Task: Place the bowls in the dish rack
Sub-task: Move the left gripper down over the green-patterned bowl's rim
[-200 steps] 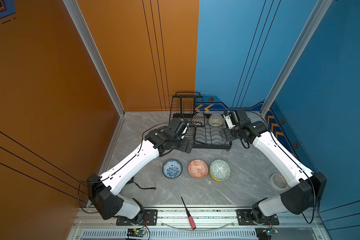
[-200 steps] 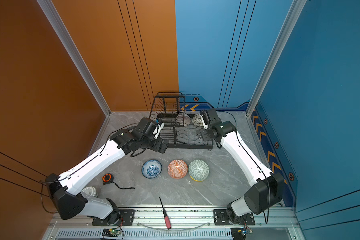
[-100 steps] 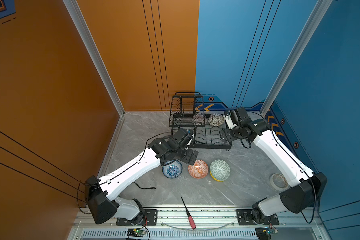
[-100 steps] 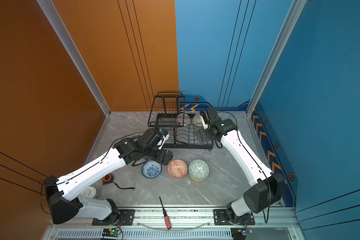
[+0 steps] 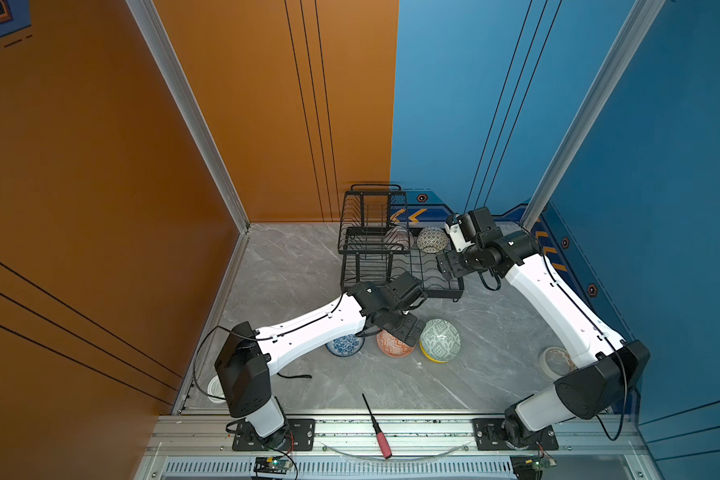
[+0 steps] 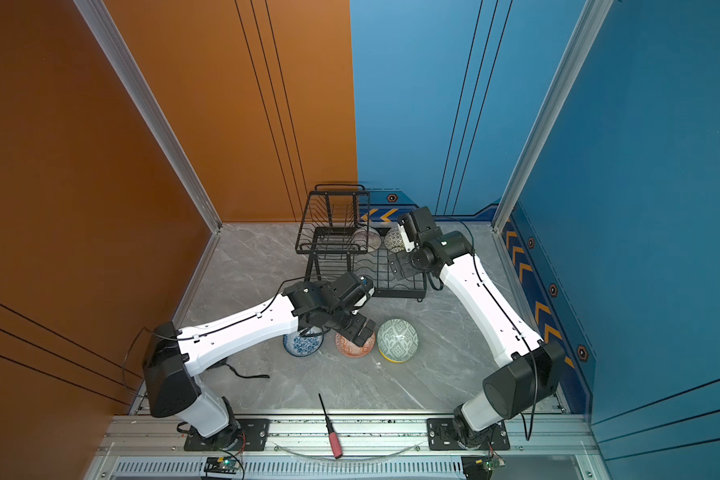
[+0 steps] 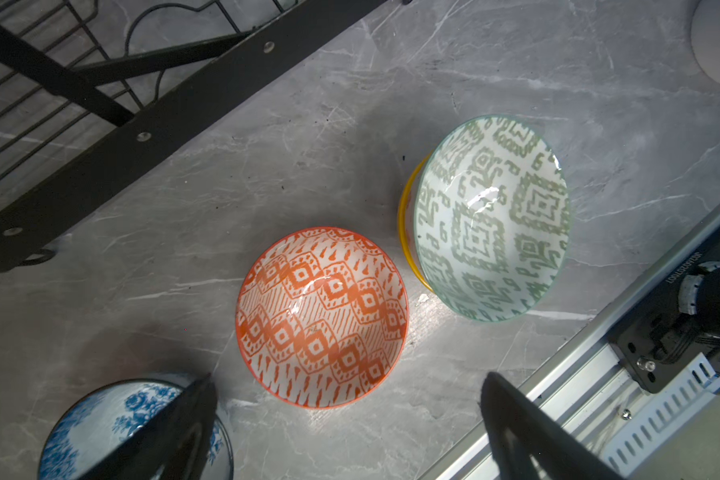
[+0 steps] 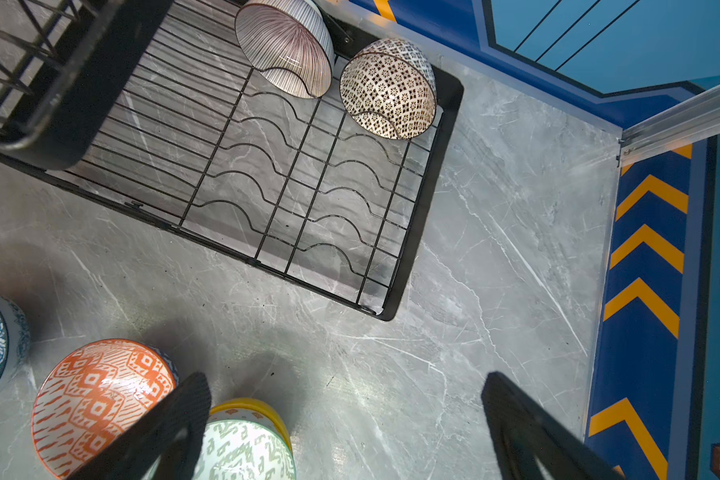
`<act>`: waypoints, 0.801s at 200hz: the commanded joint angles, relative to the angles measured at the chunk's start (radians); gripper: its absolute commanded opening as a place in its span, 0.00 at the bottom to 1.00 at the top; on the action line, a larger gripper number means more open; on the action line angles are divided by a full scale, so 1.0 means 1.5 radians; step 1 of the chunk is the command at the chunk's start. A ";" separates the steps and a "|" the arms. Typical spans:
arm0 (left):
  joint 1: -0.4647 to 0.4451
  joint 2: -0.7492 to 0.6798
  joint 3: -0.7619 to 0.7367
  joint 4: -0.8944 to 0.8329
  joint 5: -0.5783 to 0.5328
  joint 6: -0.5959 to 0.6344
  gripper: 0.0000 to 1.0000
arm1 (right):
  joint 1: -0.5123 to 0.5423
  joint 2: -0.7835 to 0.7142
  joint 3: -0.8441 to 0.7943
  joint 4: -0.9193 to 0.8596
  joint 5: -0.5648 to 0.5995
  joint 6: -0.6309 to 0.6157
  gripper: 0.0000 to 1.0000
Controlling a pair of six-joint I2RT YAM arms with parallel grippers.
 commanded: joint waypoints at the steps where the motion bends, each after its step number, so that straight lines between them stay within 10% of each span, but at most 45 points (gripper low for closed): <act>1: -0.012 0.032 0.034 0.003 -0.016 0.008 0.95 | -0.003 0.007 0.006 -0.021 0.005 0.000 1.00; 78: -0.035 0.100 0.045 0.074 0.033 -0.026 0.55 | -0.012 -0.022 -0.028 -0.020 0.008 -0.009 1.00; 160: -0.033 0.155 0.060 0.106 0.067 -0.058 0.40 | -0.019 -0.028 -0.040 -0.012 -0.003 -0.008 1.00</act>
